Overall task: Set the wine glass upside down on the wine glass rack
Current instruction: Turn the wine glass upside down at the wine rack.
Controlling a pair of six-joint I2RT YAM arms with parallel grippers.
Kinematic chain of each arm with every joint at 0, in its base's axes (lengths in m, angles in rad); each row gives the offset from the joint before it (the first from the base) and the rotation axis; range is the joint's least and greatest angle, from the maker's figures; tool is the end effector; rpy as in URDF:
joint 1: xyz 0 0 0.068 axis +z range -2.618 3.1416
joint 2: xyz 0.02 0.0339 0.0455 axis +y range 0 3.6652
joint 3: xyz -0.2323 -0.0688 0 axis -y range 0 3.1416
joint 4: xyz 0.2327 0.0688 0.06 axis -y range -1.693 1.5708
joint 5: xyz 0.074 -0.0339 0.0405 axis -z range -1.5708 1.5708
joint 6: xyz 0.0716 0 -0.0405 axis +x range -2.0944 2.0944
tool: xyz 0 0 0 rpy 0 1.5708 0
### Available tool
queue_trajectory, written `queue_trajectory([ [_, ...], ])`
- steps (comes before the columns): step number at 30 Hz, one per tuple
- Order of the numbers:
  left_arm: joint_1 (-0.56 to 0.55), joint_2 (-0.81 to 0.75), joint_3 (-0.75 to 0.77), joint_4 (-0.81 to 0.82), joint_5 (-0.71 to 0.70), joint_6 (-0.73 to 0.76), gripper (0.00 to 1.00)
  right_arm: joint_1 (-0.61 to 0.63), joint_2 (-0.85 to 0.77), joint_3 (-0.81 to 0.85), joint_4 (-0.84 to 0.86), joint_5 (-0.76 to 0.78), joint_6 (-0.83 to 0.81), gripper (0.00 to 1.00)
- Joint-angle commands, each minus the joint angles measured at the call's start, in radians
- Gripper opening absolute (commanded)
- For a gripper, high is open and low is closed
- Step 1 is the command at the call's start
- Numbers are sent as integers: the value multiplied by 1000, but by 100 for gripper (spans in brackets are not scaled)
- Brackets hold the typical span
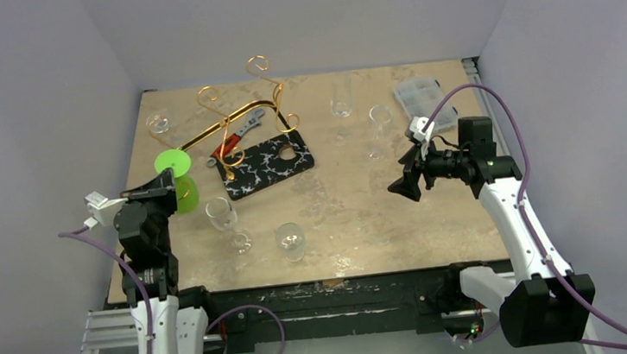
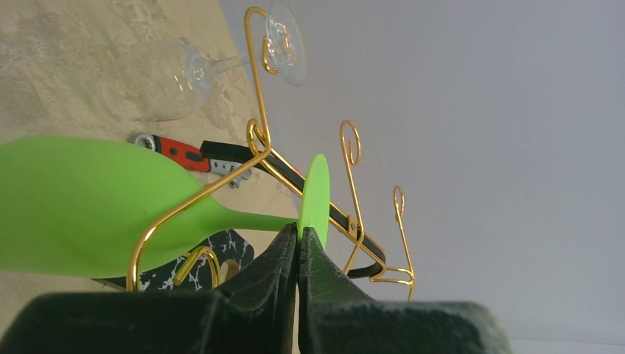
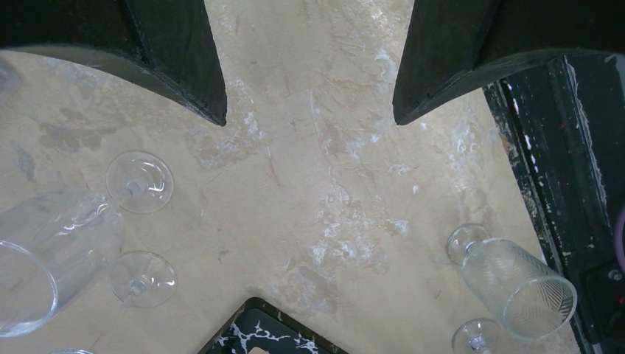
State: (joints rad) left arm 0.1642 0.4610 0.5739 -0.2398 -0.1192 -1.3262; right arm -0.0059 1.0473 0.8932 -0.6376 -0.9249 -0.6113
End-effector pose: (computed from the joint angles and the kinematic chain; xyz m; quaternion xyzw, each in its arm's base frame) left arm 0.1765 0.0379 0.2843 -0.5370 0.5239 -0.3247 0.5760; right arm 0.2256 0.0558 0.2549 -0.4085 0.7398 0.2900 0.4492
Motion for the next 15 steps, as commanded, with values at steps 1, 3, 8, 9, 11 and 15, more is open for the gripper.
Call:
queue_trajectory([
  [1, 12, -25, -1, -15, -43, -6, 0, -2, -4, 20, -8, 4, -18, 80],
  [3, 11, -35, -3, -25, -43, -4, 0, -3, -4, 18, -8, 4, -17, 80],
  [8, 12, -51, -8, -46, -48, -1, 0, -2, -8, 18, -8, 5, -17, 80],
  [9, 12, -55, -9, -50, -48, 1, 0, -3, -8, 18, -8, 4, -16, 80],
  [11, 12, -60, -10, -57, -50, 1, 0, -2, -7, 19, -8, 4, -17, 80],
  [15, 12, -71, -6, -76, -50, 12, 0, -2, -7, 18, -8, 4, -16, 80],
])
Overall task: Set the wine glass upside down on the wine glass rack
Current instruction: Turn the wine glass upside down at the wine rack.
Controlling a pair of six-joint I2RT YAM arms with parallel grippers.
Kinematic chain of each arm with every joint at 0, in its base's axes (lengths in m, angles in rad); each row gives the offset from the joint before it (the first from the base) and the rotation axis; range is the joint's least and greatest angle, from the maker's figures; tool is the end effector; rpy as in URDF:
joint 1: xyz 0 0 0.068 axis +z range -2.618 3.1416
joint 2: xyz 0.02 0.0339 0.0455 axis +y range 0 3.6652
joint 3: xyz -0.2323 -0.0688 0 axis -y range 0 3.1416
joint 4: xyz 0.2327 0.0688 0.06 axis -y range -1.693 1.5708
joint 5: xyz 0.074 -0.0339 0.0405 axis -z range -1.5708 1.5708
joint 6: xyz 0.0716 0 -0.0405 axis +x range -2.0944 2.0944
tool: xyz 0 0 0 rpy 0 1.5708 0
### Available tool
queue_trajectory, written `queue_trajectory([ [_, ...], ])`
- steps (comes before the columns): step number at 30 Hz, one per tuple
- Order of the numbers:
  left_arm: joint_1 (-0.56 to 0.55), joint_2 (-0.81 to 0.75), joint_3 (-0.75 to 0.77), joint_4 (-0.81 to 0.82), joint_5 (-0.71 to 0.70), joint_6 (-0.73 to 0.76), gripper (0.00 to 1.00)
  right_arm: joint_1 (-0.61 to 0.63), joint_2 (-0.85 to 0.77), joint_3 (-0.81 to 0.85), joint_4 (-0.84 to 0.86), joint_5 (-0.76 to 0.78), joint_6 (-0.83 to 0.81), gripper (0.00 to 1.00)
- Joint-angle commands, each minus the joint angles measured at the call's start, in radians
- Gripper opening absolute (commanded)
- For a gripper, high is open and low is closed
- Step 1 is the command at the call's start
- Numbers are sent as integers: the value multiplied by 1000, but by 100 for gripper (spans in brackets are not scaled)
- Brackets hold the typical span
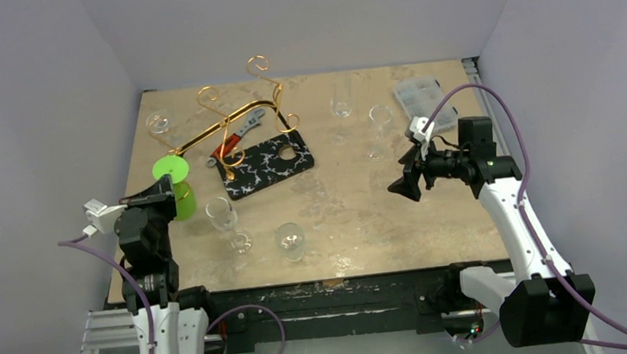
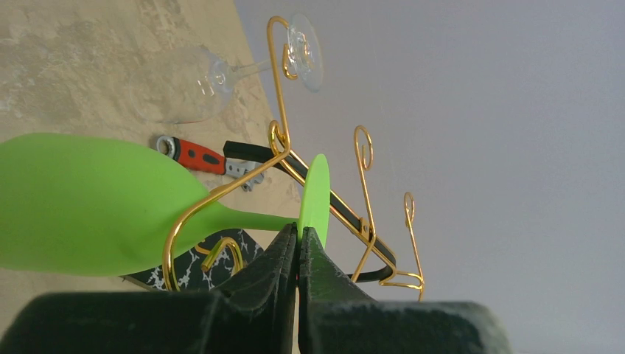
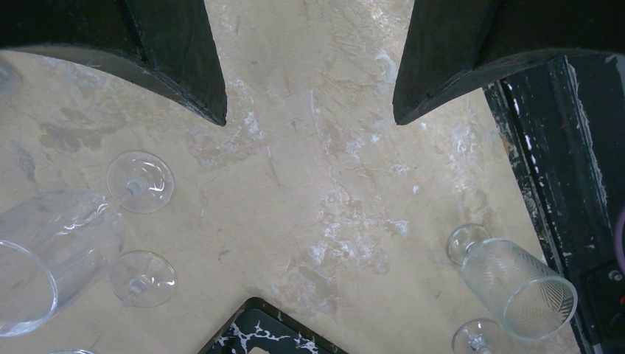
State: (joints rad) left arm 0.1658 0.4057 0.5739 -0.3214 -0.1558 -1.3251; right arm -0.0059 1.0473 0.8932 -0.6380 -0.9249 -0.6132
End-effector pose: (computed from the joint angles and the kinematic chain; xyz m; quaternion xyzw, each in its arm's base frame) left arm 0.1648 0.0388 0.2812 -0.5506 0.5218 -0.3060 0.5753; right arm 0.2256 0.0558 0.2549 -0.4092 0.7395 0.2896 0.4493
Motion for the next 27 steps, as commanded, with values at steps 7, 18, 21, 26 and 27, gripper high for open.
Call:
queue_trajectory([
  [7, 11, -38, 7, -43, -21, 24, 0, -2, -8, 18, -8, 3, -14, 80],
  [18, 11, -49, 12, -81, -4, 20, 0, -3, -9, 19, -6, 2, -16, 80],
  [21, 11, -51, 21, -97, 0, 22, 0, -2, -9, 18, -6, 1, -14, 80],
  [26, 10, -49, 29, -117, 10, 20, 0, -2, -11, 18, -8, 1, -14, 80],
  [27, 10, -50, 30, -122, 10, 21, 0, -2, -11, 18, -8, 2, -15, 80],
])
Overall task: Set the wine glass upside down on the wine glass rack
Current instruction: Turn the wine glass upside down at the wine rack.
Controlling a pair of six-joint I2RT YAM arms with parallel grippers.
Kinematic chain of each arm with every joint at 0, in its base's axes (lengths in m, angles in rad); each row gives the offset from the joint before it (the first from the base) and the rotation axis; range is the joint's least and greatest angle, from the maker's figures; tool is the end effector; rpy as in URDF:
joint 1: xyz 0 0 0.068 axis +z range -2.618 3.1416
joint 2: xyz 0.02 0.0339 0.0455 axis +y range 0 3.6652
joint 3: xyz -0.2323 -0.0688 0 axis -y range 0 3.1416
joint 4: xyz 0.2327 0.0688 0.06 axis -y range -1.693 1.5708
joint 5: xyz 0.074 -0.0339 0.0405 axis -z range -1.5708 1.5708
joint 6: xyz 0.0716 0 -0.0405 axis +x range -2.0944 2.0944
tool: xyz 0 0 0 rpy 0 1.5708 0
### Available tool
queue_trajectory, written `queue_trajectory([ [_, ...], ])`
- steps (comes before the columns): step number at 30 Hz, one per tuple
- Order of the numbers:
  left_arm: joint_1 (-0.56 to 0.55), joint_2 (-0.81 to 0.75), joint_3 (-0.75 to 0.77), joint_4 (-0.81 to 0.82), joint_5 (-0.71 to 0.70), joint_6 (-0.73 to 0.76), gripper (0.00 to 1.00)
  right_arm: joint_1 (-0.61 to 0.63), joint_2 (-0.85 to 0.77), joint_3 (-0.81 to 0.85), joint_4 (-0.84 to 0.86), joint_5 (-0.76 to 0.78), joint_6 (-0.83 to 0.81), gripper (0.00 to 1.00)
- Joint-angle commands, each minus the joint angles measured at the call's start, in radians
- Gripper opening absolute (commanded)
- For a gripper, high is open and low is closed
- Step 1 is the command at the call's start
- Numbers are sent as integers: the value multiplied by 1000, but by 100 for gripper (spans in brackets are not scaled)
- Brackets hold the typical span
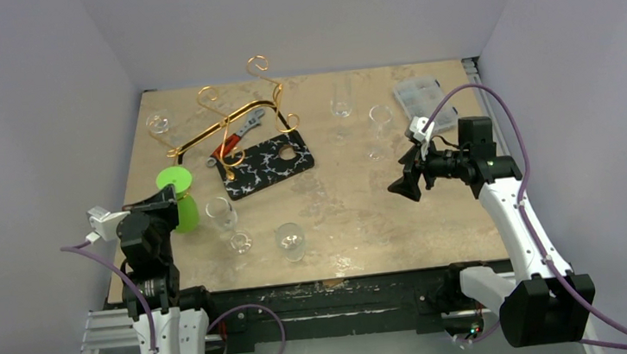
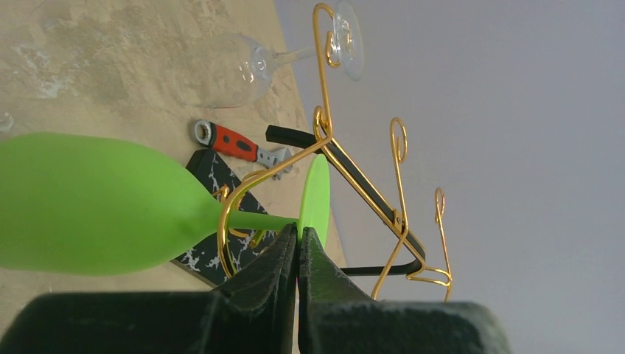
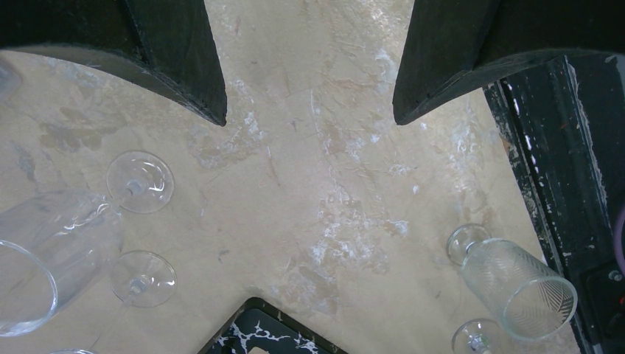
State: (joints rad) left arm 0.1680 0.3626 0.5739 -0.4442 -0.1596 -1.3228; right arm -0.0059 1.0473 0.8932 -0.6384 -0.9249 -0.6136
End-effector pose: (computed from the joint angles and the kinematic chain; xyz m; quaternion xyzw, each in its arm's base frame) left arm 0.1544 0.0377 0.2700 -0.5667 0.5411 -0.2850 0.5521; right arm 0.2256 0.0558 0.2549 -0.4093 0.7395 0.2896 0.4492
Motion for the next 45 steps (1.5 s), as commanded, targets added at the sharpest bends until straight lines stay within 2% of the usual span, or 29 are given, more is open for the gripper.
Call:
queue_trajectory([
  [1, 6, -6, 33, -4, 14, 16, 0, -3, -12, 19, -7, 1, -14, 80],
  [26, -8, -34, 104, -135, 19, 31, 0, -2, -11, 21, -9, -1, -14, 80],
  [45, -15, 0, 34, -6, 83, -19, 0, -2, -13, 19, -9, 0, -14, 80],
])
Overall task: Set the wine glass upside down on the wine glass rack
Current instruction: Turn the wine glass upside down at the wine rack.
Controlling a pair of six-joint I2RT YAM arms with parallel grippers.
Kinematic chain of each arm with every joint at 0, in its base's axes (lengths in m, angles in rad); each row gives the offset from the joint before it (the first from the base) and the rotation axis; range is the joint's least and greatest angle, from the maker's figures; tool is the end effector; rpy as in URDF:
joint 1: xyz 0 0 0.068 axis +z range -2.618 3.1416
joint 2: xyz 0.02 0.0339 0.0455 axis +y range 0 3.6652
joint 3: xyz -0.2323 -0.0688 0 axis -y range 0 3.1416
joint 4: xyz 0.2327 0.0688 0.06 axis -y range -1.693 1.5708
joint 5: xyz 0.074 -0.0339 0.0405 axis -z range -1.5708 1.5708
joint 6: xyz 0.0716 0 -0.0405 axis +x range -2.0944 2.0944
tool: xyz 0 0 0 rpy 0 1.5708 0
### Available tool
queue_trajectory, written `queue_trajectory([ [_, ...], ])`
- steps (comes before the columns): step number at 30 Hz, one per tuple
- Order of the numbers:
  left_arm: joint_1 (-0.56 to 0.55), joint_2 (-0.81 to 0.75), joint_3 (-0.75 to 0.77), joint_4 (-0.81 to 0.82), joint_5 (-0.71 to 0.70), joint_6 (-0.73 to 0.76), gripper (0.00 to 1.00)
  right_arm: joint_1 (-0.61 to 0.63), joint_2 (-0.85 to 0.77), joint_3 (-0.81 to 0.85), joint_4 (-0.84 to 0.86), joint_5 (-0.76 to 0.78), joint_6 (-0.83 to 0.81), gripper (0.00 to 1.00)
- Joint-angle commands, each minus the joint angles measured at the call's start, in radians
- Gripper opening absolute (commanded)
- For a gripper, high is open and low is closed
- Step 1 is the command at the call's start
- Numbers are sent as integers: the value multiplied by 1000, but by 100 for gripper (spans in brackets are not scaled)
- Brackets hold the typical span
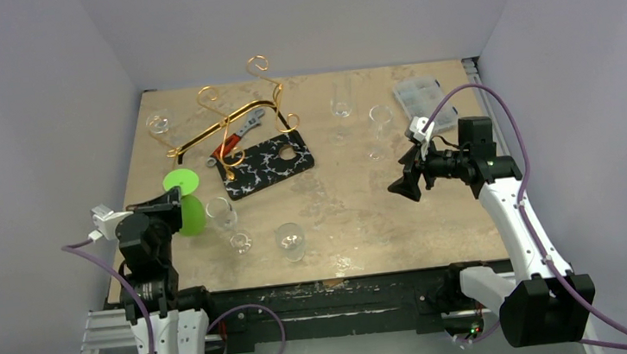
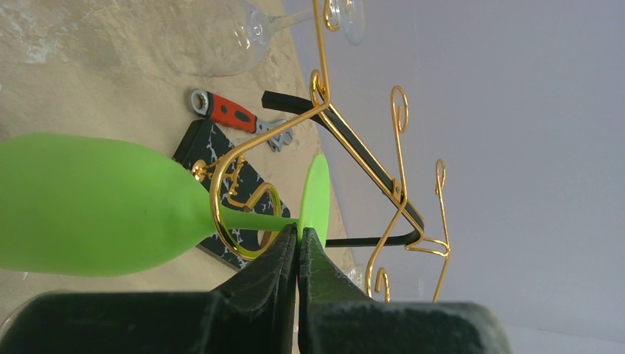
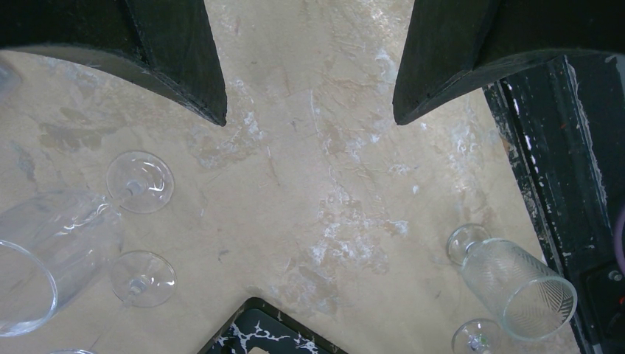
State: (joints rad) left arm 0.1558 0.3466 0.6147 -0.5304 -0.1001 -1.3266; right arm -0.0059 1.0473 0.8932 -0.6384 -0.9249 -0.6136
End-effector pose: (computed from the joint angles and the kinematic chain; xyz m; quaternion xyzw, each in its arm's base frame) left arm 0.1474 0.0304 0.2742 -0.5575 0.5640 -0.3027 0.5285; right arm 0.2256 0.0558 0.2549 -0.4093 0.7395 0.2896 0.4492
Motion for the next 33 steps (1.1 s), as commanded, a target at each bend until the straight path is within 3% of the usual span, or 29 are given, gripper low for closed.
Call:
queue_trajectory([
  [1, -2, 18, -7, 81, 21, -15, 0, -3, -13, 19, -8, 0, -14, 80],
  [10, -3, 65, -25, 129, 9, -16, 0, -3, -12, 20, -7, 2, -15, 80],
  [16, -3, 78, -29, 134, 10, -17, 12, -2, -10, 20, -7, 1, -15, 80],
  [21, -2, 73, -26, 124, 15, -17, 29, -2, -12, 20, -7, 3, -16, 80],
  [33, -2, 77, -8, 112, 21, -11, 47, -2, -13, 20, -9, 1, -15, 80],
])
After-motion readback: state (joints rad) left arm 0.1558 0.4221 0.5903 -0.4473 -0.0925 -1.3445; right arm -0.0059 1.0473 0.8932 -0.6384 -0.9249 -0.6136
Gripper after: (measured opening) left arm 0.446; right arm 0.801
